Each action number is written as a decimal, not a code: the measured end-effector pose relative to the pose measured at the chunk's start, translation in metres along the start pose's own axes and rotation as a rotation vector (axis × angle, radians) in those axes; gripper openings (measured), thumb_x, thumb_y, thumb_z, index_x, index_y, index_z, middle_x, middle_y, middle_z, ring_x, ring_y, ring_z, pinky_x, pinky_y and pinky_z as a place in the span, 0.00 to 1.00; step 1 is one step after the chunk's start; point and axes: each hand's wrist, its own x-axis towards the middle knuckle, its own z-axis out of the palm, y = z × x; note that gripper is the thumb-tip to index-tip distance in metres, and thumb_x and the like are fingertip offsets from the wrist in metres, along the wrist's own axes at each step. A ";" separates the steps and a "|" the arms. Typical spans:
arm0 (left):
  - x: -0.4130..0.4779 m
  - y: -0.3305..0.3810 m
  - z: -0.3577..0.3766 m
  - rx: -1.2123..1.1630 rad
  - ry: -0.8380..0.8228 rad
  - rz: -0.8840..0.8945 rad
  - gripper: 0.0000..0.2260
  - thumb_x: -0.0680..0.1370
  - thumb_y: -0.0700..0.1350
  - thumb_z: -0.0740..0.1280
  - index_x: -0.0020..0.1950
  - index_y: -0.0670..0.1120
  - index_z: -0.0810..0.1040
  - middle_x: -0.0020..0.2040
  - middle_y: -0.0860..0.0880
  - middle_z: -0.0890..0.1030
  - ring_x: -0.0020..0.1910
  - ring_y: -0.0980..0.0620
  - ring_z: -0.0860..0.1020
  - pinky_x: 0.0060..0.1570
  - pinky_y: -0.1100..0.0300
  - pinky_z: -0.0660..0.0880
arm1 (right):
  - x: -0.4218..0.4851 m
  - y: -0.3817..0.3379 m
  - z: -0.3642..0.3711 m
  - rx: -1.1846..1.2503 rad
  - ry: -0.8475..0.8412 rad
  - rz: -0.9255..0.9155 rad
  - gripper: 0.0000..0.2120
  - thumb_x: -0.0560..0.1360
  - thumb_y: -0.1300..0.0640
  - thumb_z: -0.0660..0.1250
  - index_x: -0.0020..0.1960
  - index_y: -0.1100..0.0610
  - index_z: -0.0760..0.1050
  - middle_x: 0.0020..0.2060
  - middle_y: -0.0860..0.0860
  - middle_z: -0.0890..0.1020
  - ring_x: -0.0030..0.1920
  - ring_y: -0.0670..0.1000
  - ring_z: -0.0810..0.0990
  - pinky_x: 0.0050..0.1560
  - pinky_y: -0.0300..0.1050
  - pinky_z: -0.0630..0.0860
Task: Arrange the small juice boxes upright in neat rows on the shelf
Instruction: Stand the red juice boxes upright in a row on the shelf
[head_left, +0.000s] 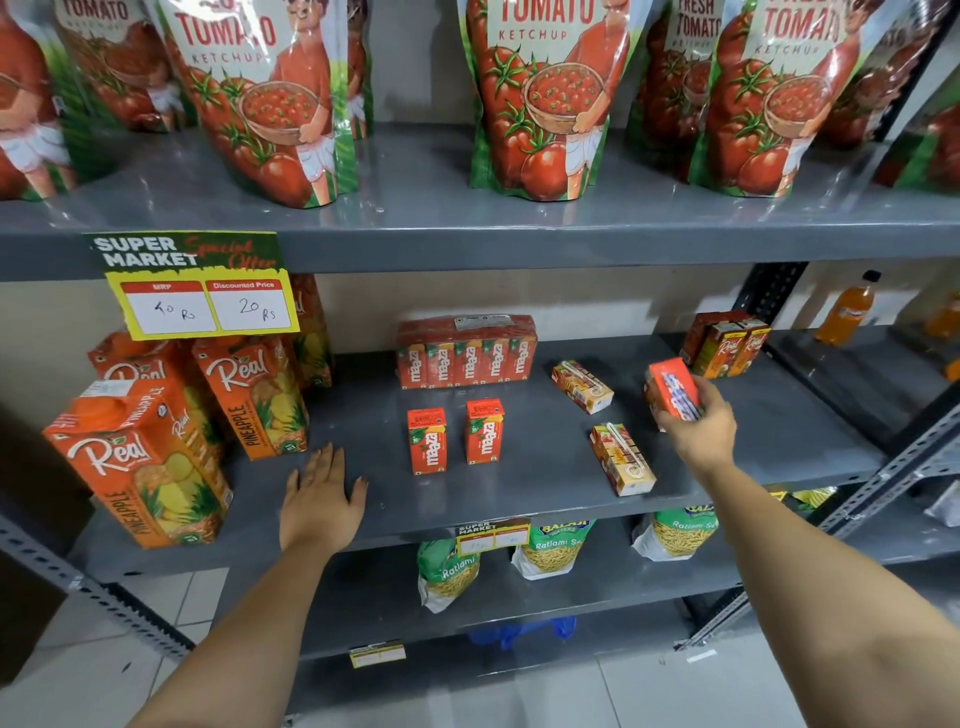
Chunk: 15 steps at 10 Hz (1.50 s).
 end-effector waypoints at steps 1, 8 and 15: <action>0.000 0.000 -0.001 -0.002 -0.004 0.001 0.29 0.81 0.57 0.49 0.78 0.45 0.51 0.80 0.48 0.52 0.78 0.51 0.49 0.77 0.51 0.46 | -0.004 -0.019 0.013 0.113 0.026 -0.047 0.31 0.67 0.59 0.75 0.67 0.53 0.69 0.60 0.57 0.74 0.58 0.57 0.76 0.60 0.60 0.74; 0.000 -0.002 0.001 -0.006 0.000 0.001 0.29 0.81 0.58 0.49 0.78 0.45 0.51 0.79 0.48 0.53 0.78 0.51 0.49 0.76 0.51 0.46 | -0.076 -0.043 0.110 -0.353 -0.332 -0.072 0.22 0.70 0.50 0.70 0.60 0.60 0.73 0.56 0.61 0.79 0.57 0.63 0.76 0.55 0.52 0.74; 0.002 -0.005 0.004 -0.014 0.007 0.003 0.29 0.80 0.58 0.49 0.78 0.45 0.52 0.79 0.48 0.53 0.78 0.50 0.50 0.76 0.51 0.47 | -0.055 -0.060 0.093 -0.686 -0.651 0.037 0.17 0.63 0.43 0.73 0.40 0.54 0.75 0.46 0.55 0.84 0.37 0.52 0.78 0.31 0.42 0.69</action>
